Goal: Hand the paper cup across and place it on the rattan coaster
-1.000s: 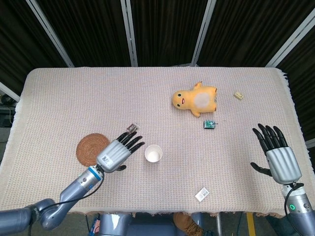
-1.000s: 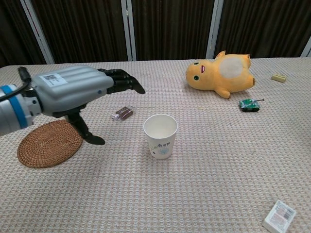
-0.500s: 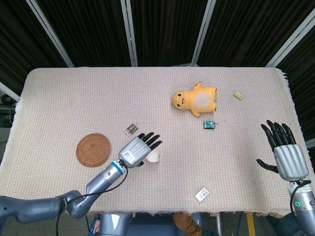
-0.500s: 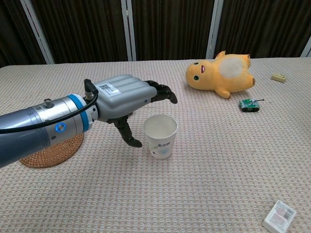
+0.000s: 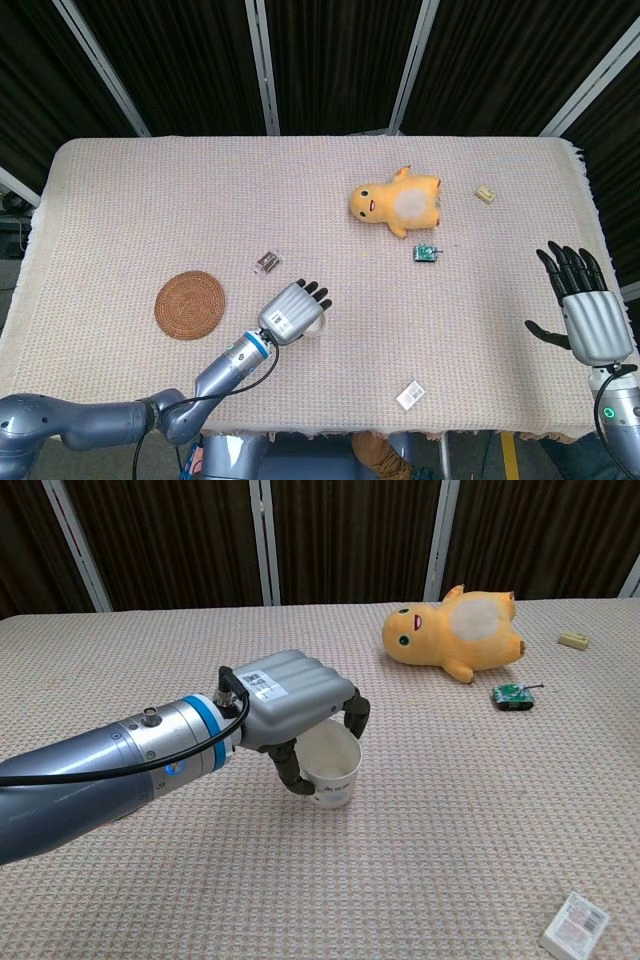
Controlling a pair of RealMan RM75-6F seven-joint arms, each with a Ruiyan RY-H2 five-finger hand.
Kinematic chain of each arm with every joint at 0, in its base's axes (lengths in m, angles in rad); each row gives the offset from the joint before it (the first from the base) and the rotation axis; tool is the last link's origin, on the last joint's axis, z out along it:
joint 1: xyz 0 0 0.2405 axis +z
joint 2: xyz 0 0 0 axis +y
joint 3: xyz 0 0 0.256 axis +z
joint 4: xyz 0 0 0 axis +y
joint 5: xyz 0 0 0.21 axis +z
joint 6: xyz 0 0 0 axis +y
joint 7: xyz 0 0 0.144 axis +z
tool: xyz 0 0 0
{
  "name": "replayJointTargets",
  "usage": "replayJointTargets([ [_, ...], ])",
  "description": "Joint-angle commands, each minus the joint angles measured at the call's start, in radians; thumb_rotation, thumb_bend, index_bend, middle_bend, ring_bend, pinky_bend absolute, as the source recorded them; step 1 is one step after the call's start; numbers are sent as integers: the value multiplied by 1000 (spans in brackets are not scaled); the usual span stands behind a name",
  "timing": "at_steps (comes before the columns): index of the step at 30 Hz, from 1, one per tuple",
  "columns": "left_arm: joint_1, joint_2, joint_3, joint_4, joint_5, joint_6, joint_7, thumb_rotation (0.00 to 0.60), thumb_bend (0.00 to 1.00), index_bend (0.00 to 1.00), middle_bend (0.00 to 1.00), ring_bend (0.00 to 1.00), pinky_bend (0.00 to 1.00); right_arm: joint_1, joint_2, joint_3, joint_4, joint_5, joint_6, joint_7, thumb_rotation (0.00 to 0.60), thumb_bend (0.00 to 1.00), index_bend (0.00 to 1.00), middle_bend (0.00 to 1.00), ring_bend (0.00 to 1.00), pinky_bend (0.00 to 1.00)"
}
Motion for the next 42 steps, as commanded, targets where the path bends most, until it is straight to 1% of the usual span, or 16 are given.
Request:
replayJointTargets([
  [1,-5,-4,2,-3,-6,14,11,600,152,427,331,313,462,-2,2,3,1,-2,0,4,600,0,0,0,0,0],
  [5,-4,20,-7,-38,-3,47,12,600,152,428,328,312,462,-6,5,6,-2,-9,2,9,600,0,0,0,0,0],
  [8,5,68,-22,-91,-5,79,14,600,150,428,327,311,462,-9,7,6,-6,-17,4,11,600,0,0,0,0,0],
  [11,28,149,-37,-163,-22,113,24,600,149,428,327,311,462,-14,11,5,-14,-29,11,11,600,0,0,0,0,0],
  [15,70,275,-38,-253,-71,141,39,600,149,427,327,311,462,-19,14,2,-27,-46,20,6,600,0,0,0,0,0],
  [19,121,392,-16,-312,-100,163,12,600,150,422,326,311,462,-24,16,-2,-42,-66,28,-3,600,0,0,0,0,0],
  [23,171,480,31,-315,-133,159,-31,600,149,422,326,311,462,-28,17,-5,-55,-80,33,-13,600,0,0,0,0,0],
  [25,189,507,52,-302,-149,147,-67,600,149,420,327,311,463,-30,18,-5,-62,-86,36,-18,600,0,0,0,0,0],
  [29,207,527,79,-265,-166,121,-132,600,149,416,329,312,464,-33,18,-7,-72,-98,40,-27,600,0,0,0,0,0],
  [33,213,524,92,-237,-157,109,-182,600,148,415,328,312,464,-34,16,-8,-76,-104,38,-36,600,0,0,0,0,0],
  [37,214,512,104,-210,-149,97,-206,600,150,415,328,312,463,-35,14,-6,-77,-102,35,-42,600,0,0,0,0,0],
  [42,208,493,111,-175,-157,87,-206,600,147,406,318,308,459,-36,13,-2,-73,-96,31,-42,600,0,0,0,0,0],
])
